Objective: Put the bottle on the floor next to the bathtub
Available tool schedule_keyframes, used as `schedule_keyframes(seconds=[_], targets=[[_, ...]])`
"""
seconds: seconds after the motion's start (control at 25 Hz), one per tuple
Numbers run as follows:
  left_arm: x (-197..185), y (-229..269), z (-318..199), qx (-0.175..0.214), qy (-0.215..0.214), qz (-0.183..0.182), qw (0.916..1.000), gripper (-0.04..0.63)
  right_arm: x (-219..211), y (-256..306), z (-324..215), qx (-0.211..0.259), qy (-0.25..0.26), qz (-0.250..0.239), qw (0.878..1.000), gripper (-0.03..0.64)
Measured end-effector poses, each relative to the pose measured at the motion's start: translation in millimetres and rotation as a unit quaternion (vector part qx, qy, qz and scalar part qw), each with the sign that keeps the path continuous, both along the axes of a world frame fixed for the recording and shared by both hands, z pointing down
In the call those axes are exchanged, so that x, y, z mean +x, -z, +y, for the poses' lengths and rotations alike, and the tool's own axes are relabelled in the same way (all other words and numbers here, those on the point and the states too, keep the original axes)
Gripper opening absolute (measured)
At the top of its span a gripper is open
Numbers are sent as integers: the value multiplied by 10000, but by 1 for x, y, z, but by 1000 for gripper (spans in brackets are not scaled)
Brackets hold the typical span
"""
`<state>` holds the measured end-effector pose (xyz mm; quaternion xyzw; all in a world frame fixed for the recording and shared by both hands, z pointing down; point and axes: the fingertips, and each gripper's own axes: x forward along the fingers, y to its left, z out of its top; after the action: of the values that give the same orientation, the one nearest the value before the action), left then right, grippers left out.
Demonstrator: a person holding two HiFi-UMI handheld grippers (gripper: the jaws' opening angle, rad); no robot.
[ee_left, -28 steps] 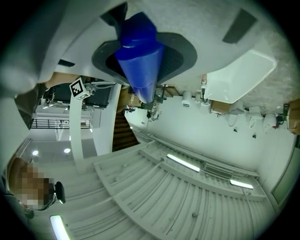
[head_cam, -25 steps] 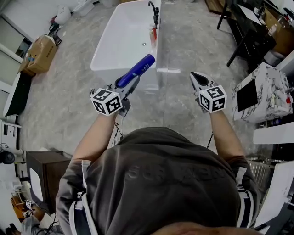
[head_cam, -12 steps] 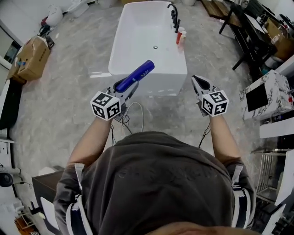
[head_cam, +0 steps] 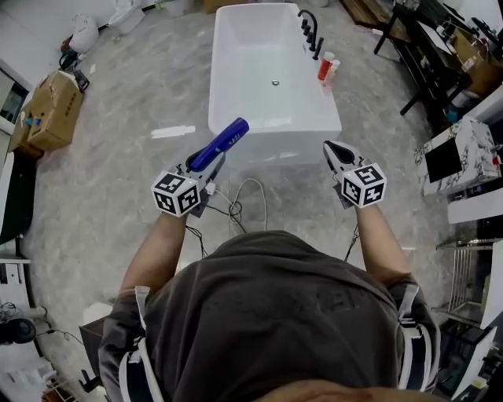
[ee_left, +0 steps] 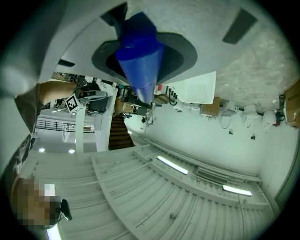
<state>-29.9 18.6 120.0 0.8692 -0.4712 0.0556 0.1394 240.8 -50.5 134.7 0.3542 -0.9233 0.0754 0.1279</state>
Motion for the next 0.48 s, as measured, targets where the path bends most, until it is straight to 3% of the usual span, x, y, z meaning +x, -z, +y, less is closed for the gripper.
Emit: schedule_keyframes(seconds=[0.2, 0.48], targets=[[-12, -11, -1, -106, 223, -23, 9997, 138, -23, -1, -7, 25, 323, 18, 9995, -8], [3, -24, -14, -253, 605, -117, 9978, 138, -18, -6, -21, 100, 888, 84, 9960, -8]])
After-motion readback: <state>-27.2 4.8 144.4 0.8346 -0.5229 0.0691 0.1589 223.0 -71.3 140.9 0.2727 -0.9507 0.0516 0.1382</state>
